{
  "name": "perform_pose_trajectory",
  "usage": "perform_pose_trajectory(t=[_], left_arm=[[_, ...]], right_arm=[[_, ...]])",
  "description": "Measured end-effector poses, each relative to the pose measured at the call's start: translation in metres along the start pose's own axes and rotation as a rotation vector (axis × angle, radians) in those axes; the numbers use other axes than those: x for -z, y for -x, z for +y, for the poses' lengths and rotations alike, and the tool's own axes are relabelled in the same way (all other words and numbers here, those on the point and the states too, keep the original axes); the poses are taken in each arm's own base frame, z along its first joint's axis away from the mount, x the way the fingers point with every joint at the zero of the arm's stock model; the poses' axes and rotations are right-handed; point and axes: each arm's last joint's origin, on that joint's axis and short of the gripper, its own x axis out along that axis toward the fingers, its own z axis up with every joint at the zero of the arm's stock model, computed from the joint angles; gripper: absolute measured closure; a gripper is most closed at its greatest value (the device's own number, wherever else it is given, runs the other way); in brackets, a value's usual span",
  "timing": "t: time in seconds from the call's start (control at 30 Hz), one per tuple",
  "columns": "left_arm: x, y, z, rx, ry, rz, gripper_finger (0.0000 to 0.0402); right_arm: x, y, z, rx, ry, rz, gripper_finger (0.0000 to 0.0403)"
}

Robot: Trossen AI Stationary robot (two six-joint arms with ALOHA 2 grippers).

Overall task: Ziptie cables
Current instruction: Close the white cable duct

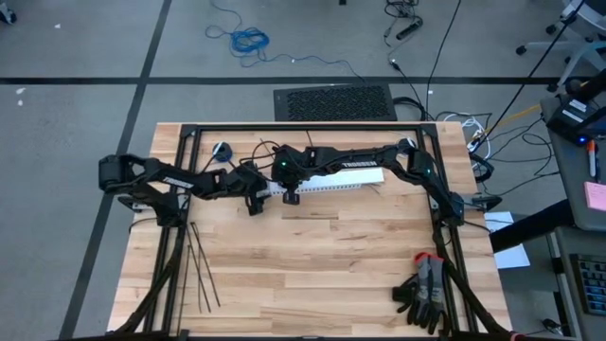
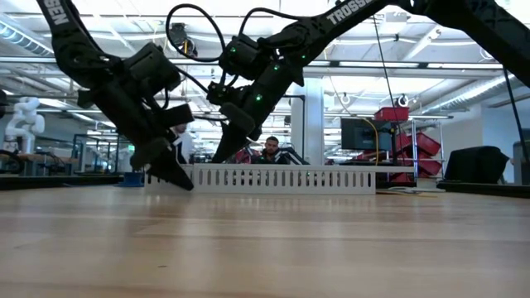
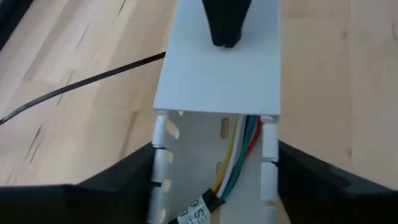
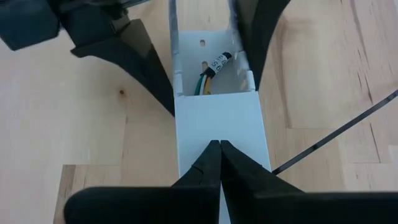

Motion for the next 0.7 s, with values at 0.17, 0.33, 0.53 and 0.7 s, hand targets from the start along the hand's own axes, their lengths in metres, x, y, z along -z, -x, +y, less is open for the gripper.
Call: perform_pose_trajectory(t=[0.17, 0.33, 0.53, 0.7], left_arm=[[0.0, 0.0, 0.0, 0.004, -0.004, 0.007, 0.0181], [0.0, 0.0, 0.0, 0.004, 0.007, 0.007, 0.0185], [0.001, 0.0, 0.0, 0.003, 0.026, 0.013, 0.0182], [0.001, 0.0, 0.0, 0.001, 0.032, 0.01, 0.0182]], right_arm=[[0.0, 0.0, 0.0, 0.0, 0.001, 0.003, 0.0403], [0.002, 0.0, 0.0, -0.005, 0.012, 0.021, 0.0403], [-0.004, -0.005, 0.005, -0.09, 0.028, -0.074, 0.0403], [-0.004, -0.025, 0.006, -0.103, 0.034, -0.136, 0.0403]])
